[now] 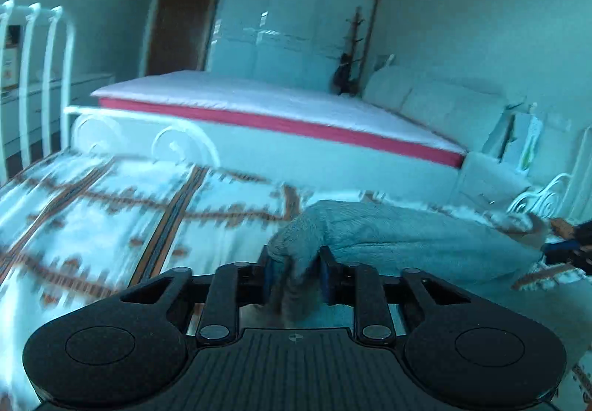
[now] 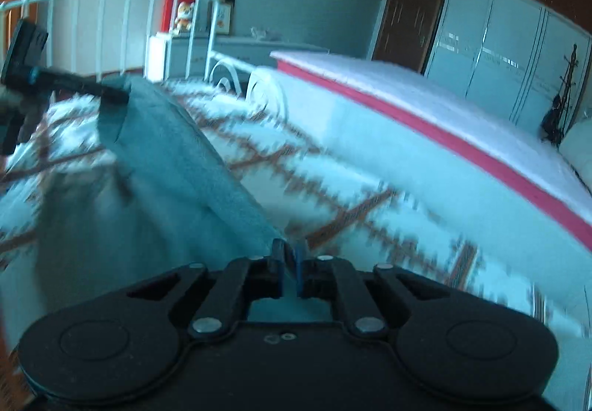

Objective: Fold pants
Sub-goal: 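Lift the held sweatpants edge with both grippers and fold it over the other half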

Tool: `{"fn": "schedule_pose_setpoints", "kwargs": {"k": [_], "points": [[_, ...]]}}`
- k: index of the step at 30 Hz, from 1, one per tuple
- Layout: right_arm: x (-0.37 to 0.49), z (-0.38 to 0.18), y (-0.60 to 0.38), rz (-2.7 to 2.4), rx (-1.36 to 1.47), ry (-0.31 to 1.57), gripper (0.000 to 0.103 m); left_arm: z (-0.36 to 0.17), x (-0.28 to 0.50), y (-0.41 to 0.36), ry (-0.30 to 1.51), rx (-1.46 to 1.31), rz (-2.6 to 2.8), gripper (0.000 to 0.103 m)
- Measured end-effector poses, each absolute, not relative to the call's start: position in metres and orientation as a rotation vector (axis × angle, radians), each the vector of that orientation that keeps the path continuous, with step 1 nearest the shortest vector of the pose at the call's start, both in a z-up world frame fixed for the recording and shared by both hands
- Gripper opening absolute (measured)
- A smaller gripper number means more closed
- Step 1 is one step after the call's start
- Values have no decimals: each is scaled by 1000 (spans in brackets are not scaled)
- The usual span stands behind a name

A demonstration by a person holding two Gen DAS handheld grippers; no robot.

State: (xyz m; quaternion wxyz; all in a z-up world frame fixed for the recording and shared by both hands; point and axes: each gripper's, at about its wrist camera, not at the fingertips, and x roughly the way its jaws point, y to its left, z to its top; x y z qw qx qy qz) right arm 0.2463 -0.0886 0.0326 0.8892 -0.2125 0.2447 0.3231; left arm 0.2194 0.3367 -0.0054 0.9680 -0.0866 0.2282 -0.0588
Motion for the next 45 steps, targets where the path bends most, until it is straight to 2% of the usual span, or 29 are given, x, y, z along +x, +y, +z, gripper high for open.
{"fn": "schedule_pose_setpoints", "kwargs": {"k": [1,2,9,12,13,15,22,33,34,35,36,38,42,45], "points": [[228,26,-95,652,-434,519,14,-14,203,335,490,-199,-96,33],[211,20,-103,638,-409,527,14,-23,189,334,524,-219,-67,36],[159,6,-148,550,-127,604,19,-56,118,333,618,-395,89,37],[162,-1,-166,508,37,635,38,-53,110,331,603,-499,67,37],[164,-4,-170,488,86,645,41,-52,110,328,603,-532,57,37],[174,-12,-176,449,188,668,41,-51,113,322,600,-587,41,37],[210,-34,-175,353,344,692,39,-63,147,301,662,-651,46,37],[270,-93,-181,298,713,822,37,-89,183,321,588,-876,10,37],[275,-97,-183,297,760,820,34,-88,188,323,580,-872,9,37],[280,-98,-185,295,790,829,9,-87,192,324,573,-871,4,33],[285,-98,-185,299,797,847,0,-86,196,325,568,-867,-4,32],[284,-84,-184,317,751,802,0,-74,205,328,541,-835,-36,28],[239,-19,-187,417,627,579,0,-32,202,340,405,-803,-175,28],[198,1,-200,494,595,527,0,-35,188,352,476,-725,-169,28]]}}
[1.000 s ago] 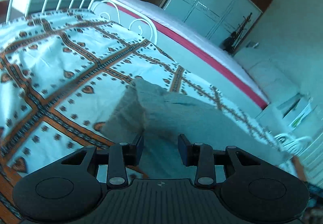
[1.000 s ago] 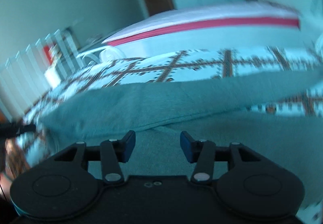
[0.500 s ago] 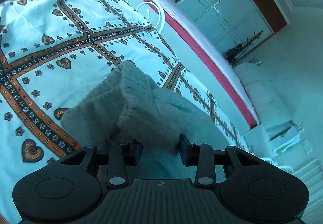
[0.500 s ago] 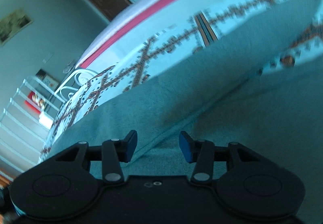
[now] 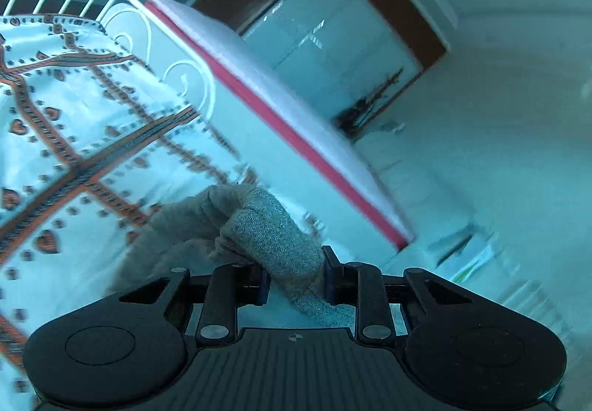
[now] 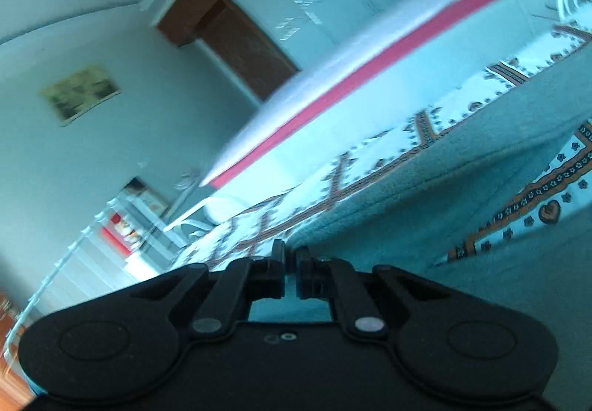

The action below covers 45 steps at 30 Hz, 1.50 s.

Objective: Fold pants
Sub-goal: 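Lift the held sweatpants edge with both grippers and fold it over the other half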

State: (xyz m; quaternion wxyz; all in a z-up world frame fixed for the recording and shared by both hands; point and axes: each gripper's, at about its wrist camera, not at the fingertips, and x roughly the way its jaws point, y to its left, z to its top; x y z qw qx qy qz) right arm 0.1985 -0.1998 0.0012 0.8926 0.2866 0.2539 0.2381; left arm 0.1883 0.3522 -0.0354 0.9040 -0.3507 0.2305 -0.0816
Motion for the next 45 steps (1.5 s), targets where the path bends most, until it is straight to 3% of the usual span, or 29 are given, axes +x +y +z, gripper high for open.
{"fn": "schedule_pose_setpoints", "kwargs": {"k": [3,4,5,10,14,19,23,25,29,33,35,38,39,40,41,42,43,44,45], "points": [[174,-38,-181,489,461,672,1,-88,187,354,756,-670,-51,28],[176,-63,-172,465,410,779,8,-103,182,353,774,-663,-38,28],[182,-87,-169,440,405,895,4,-104,175,354,724,-689,-41,29],[175,-97,-196,387,629,840,11,-99,174,350,709,-696,-5,30],[181,-96,-189,349,624,860,0,-99,176,347,712,-681,18,29],[165,-50,-191,439,581,710,0,-67,162,353,576,-634,-18,29],[159,-76,-175,451,490,811,0,-95,170,354,739,-535,32,29],[165,-101,-174,431,512,874,0,-97,167,355,705,-566,44,29],[158,-100,-178,435,566,845,1,-88,168,346,692,-505,53,29],[151,-77,-180,466,544,737,0,-70,160,340,566,-489,25,29],[153,-76,-181,466,555,728,0,-80,171,338,670,-429,70,29],[170,-104,-168,432,486,914,4,-88,169,338,705,-436,84,32],[168,-105,-173,450,508,895,4,-84,167,337,704,-445,92,34],[166,-98,-179,457,528,893,12,-80,164,335,705,-434,98,42],[162,-93,-185,449,529,886,19,-76,161,332,704,-412,99,56],[158,-87,-191,439,516,870,19,-71,157,328,703,-384,104,67],[156,-82,-199,437,507,854,19,-65,153,323,707,-350,135,90],[157,-77,-206,437,504,840,19,-59,148,317,707,-314,167,98],[156,-71,-214,430,507,827,19,-53,143,313,710,-281,189,98]]}}
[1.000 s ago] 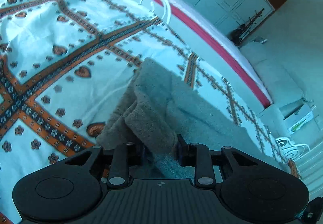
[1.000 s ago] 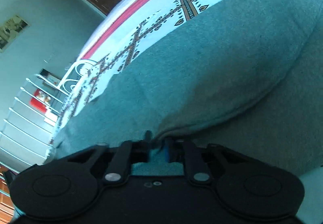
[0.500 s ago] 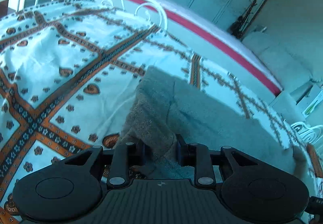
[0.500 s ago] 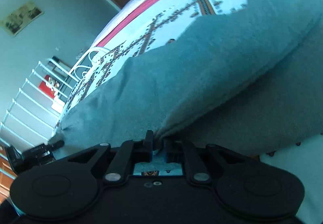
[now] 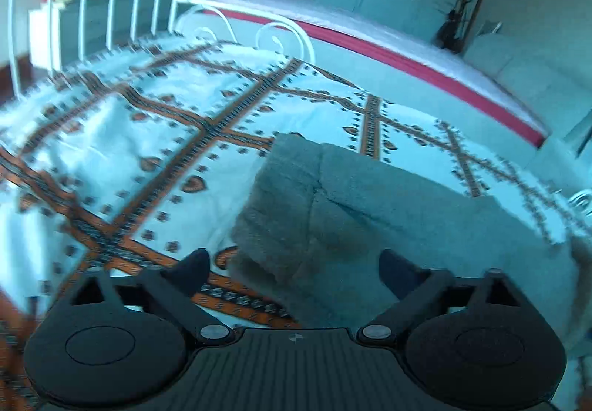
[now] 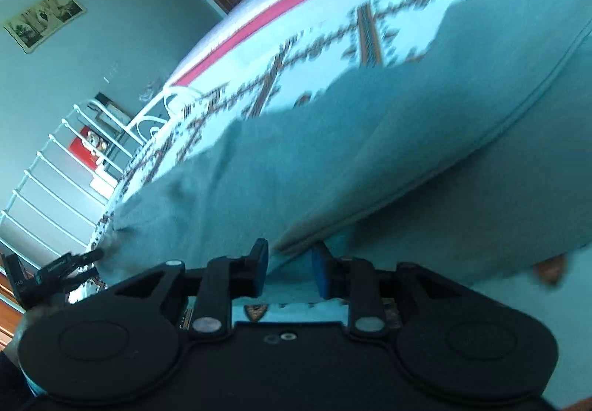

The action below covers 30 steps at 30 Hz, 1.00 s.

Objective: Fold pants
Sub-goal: 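Lift the held sweatpants edge with both grippers and fold it over the other half, then open both grippers and release the folded sweatpants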

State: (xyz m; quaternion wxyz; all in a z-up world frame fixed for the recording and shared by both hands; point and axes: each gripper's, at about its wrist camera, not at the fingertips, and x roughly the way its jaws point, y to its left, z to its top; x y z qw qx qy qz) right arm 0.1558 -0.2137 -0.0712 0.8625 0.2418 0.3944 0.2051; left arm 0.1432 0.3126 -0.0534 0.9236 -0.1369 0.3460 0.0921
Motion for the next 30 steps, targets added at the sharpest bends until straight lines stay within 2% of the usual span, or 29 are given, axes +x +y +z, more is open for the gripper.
{"fn": "schedule_pose_setpoints", "kwargs": {"k": [6,10,16,19,27,30], "points": [[172,-40,-282,357,629,768,19,-21,123,278,675,-270,171,98],[188,-30,-327,251,647,749,19,-19,140,227,691,-274,42,98],[211,-66,-375,132,728,811,19,-52,173,165,841,-125,15,98],[210,-85,-374,143,821,857,18,-58,183,159,857,-137,64,98],[215,-97,-357,187,837,892,18,-68,198,151,879,-162,113,98],[220,-107,-366,172,920,885,15,-74,199,154,908,-177,135,98]]}}
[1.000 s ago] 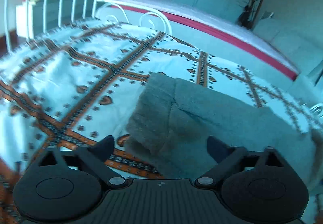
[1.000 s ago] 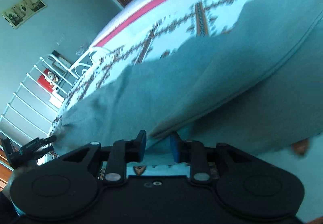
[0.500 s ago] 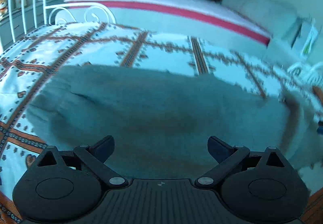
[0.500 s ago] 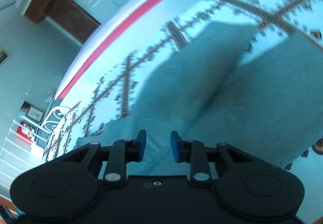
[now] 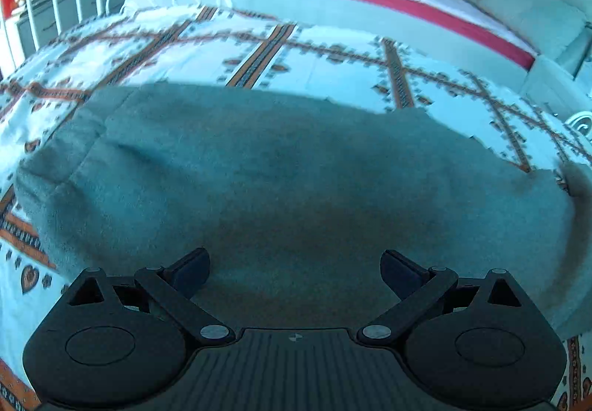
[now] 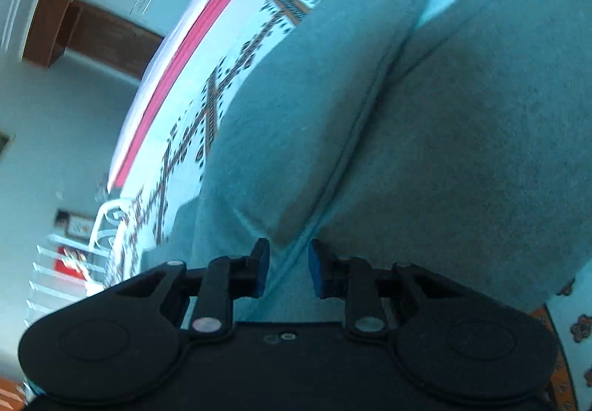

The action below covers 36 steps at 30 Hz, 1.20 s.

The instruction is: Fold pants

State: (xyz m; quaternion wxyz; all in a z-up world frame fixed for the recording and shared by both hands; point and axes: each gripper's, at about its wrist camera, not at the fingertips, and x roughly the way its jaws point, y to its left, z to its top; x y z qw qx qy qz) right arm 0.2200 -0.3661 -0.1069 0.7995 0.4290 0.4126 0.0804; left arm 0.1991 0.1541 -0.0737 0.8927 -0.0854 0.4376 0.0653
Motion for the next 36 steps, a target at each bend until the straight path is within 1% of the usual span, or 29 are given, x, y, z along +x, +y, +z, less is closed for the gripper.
{"fn": "schedule_pose_setpoints", "kwargs": {"k": [3,4,5,6,8,11,13,15,18,19,21,22,23,25,27,28,31,33,34,35,36], "points": [[228,-117,-372,180,972,860,14,-80,201,150,941,-110,124,99],[230,-119,-373,182,983,851,14,-82,202,147,948,-84,115,103],[232,-119,-374,178,979,850,2,-83,202,144,952,-68,111,103],[233,-115,-372,158,938,853,0,-83,202,142,952,-51,113,103],[226,-97,-367,154,851,822,0,-82,200,142,949,-56,113,103],[197,-59,-366,173,788,718,0,-79,197,146,945,-81,107,103],[175,-40,-366,174,730,700,0,-78,195,150,942,-90,97,103],[160,-40,-364,149,674,754,0,-78,193,155,942,-104,87,103],[159,-80,-366,69,665,926,1,-78,193,159,942,-118,76,103],[162,-89,-371,75,711,940,0,-78,193,159,942,-119,79,103],[163,-85,-384,90,771,884,9,-77,193,158,942,-120,88,103],[159,-78,-389,66,765,846,22,-77,193,157,940,-122,90,103],[156,-73,-396,39,768,814,26,-77,193,158,938,-126,89,103],[155,-69,-413,1,830,778,27,-77,193,161,936,-143,86,103],[162,-68,-428,-57,829,757,27,-76,193,162,935,-154,87,103],[167,-69,-436,-88,839,750,28,-77,193,162,935,-154,90,103],[186,-85,-455,-86,933,771,36,-78,194,160,939,-141,91,103],[192,-93,-464,-57,965,747,36,-78,194,158,941,-130,92,103],[198,-96,-463,-50,961,740,35,-78,195,158,942,-125,93,103],[201,-93,-462,-45,934,747,8,-78,194,157,942,-120,92,103],[203,-89,-460,-53,882,753,0,-78,194,157,943,-114,91,103]]}}
